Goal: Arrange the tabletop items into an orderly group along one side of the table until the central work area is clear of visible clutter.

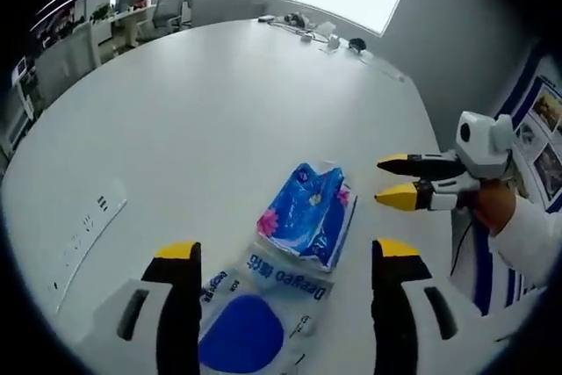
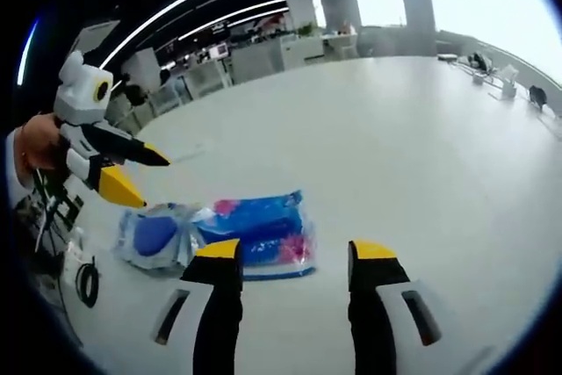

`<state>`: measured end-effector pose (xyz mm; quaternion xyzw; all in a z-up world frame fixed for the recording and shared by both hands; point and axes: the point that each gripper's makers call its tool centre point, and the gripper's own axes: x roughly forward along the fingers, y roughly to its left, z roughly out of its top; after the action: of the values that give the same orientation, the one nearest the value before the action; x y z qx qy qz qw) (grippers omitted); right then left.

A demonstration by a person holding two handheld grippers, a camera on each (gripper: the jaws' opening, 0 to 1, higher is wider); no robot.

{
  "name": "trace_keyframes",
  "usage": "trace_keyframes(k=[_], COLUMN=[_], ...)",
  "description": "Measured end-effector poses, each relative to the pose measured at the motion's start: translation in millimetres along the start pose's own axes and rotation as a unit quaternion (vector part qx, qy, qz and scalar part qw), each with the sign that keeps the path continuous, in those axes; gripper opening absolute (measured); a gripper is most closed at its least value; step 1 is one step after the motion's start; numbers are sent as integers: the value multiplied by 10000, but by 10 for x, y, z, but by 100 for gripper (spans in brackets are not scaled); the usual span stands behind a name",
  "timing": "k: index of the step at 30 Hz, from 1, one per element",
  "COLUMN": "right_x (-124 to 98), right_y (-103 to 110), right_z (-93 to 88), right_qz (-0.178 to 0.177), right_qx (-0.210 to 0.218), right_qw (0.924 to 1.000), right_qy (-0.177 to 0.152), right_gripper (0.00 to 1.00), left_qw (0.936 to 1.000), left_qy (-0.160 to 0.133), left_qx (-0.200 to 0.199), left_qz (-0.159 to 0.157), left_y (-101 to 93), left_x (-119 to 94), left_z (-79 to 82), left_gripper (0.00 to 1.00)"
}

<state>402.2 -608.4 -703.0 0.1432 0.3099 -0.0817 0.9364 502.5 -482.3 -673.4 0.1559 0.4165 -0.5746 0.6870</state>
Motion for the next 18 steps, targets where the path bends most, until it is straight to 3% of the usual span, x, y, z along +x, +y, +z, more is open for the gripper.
trace_keyframes(k=[8, 18], right_x=[-48, -176], right_y=[19, 195], right_z=[32, 90], right_qz=[-17, 73], right_qx=[-21, -79], right_qw=[10000, 9998], right_qy=[-71, -160], right_gripper=[51, 52], left_qw=[9999, 9995], left_qy=[-162, -316], left_qx=[26, 74], left_qz=[15, -9], left_y=[-27, -104], left_x=[-184, -404], left_z=[47, 36], left_gripper=[85, 91])
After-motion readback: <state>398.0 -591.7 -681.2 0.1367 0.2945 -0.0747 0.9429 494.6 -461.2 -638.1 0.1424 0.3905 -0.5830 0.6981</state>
